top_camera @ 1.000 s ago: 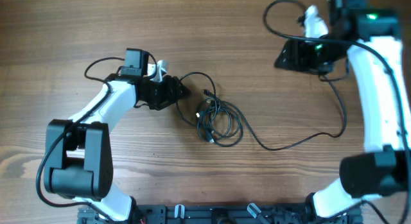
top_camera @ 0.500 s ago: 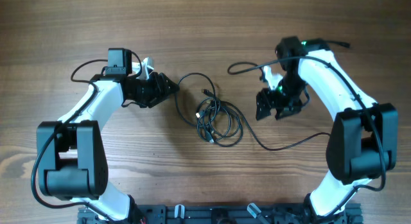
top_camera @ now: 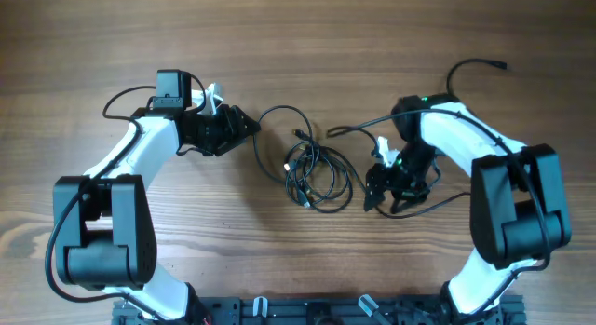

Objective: Untangle cables

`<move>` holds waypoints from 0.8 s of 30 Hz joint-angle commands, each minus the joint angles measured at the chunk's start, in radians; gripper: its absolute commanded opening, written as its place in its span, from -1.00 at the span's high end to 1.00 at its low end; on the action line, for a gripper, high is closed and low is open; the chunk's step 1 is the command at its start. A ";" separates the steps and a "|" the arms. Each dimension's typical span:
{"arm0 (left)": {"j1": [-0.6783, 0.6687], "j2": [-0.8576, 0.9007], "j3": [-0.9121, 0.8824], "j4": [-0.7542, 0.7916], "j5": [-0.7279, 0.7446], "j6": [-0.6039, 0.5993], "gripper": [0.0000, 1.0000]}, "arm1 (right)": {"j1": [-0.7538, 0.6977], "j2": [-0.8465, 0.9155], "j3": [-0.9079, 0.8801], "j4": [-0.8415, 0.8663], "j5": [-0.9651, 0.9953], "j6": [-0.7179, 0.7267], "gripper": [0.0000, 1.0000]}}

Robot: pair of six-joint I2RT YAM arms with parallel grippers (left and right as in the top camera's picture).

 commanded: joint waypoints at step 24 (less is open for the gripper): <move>0.002 -0.020 0.014 -0.008 -0.040 0.023 -0.14 | -0.031 -0.051 1.154 -0.119 -0.065 0.100 0.91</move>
